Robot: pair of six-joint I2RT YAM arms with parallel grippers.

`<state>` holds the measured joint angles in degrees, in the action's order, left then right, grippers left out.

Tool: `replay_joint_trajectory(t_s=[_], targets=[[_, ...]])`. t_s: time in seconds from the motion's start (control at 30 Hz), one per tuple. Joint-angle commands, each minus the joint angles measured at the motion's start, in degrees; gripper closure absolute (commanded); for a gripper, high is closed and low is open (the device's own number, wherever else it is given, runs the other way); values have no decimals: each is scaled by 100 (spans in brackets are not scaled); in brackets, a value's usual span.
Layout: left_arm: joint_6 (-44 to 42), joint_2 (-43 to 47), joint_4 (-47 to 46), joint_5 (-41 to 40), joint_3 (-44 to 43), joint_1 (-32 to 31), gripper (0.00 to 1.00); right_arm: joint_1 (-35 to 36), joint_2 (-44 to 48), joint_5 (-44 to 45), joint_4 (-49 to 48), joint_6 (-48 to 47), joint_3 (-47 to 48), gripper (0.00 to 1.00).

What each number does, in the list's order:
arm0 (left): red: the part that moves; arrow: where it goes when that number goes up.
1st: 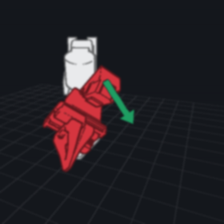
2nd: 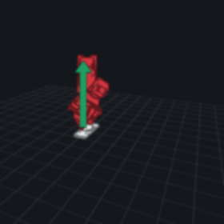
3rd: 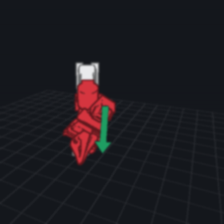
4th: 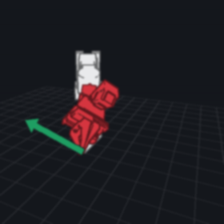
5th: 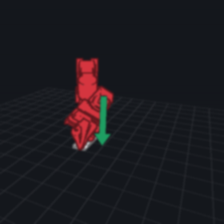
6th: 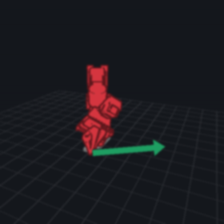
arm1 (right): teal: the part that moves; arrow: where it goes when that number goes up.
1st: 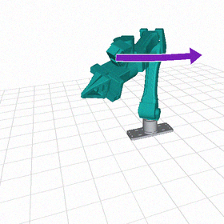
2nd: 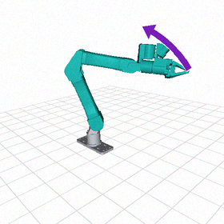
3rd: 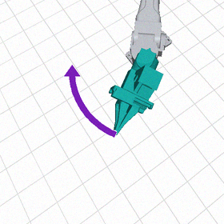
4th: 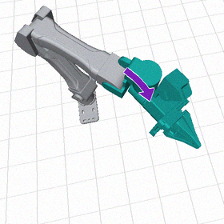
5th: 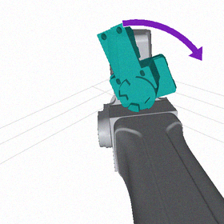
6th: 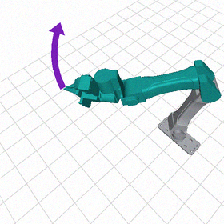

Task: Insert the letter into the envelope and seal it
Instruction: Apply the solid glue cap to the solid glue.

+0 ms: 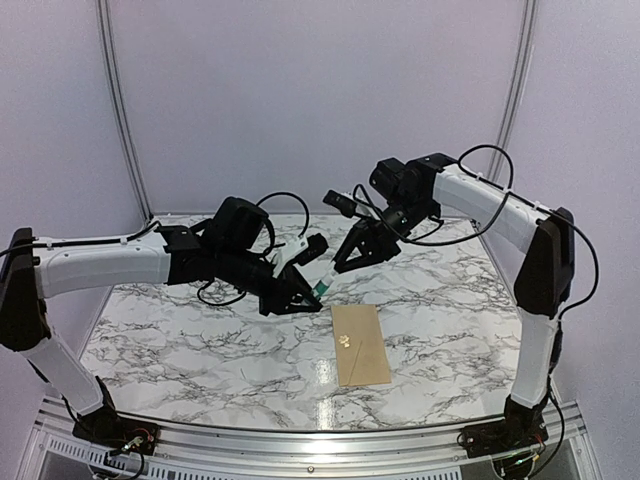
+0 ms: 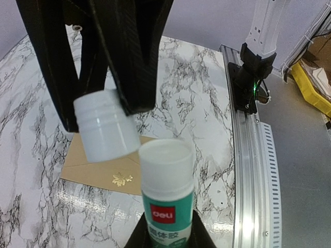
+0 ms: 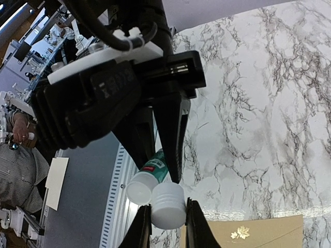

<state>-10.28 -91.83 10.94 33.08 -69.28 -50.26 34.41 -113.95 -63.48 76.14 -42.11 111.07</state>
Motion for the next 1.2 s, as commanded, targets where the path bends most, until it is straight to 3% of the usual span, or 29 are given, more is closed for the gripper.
replay_joint_trajectory(t_s=[0.0, 0.93, 1.17], targets=[[-61, 76, 84, -59, -121, -40, 92, -155, 309, 0, -79, 116, 220, 86], [55, -105, 17, -260, -313, -41, 92, 214, 442, 32, 253, -311, -218, 85], [147, -264, -69, -162, -516, -104, 92, 233, 544, 338, -177, 147, -258, 85]])
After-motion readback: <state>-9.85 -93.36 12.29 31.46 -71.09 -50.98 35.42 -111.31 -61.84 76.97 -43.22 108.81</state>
